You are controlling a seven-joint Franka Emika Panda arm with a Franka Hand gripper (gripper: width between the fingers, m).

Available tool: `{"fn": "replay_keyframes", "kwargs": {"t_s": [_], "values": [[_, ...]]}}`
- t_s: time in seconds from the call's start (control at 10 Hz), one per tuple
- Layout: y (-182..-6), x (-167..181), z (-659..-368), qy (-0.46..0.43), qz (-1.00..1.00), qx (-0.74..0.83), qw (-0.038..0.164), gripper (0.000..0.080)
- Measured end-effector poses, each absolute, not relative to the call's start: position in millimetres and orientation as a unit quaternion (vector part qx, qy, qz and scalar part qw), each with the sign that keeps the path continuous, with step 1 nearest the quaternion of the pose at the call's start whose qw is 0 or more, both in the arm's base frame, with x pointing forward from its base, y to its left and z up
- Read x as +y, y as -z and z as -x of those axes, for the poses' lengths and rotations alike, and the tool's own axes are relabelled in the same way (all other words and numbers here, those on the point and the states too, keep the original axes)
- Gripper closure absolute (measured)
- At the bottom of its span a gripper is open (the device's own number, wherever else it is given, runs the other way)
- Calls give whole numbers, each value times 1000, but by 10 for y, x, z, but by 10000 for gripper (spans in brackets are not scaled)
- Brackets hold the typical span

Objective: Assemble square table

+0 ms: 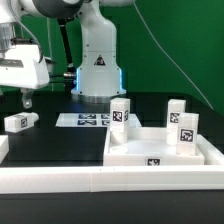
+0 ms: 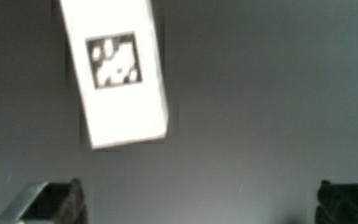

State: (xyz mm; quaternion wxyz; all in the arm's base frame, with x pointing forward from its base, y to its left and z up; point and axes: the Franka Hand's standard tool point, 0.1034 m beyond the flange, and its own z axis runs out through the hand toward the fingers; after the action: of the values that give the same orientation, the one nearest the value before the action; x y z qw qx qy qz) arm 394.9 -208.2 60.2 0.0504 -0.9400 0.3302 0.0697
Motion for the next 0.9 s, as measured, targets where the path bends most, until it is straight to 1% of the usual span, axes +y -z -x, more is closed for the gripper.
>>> {"fn": "replay_keyframes", "kwargs": {"t_s": [0.1, 0.2, 0.3, 0.4, 0.5, 0.7, 0.8, 0.9], "values": [[-578, -2131, -3891, -114, 930, 342, 75, 150], [-546, -2233, -3851, -147, 921, 350, 87, 150], [-541, -2262, -3837, -180, 914, 348, 102, 150], [-551, -2262, -3853, -195, 911, 347, 110, 150], [-559, -2245, -3805, -229, 902, 344, 125, 150], [-534, -2281, -3769, -274, 887, 343, 143, 150], [-485, -2322, -3737, -289, 882, 343, 145, 150], [-481, -2316, -3681, -320, 872, 338, 153, 150]]}}
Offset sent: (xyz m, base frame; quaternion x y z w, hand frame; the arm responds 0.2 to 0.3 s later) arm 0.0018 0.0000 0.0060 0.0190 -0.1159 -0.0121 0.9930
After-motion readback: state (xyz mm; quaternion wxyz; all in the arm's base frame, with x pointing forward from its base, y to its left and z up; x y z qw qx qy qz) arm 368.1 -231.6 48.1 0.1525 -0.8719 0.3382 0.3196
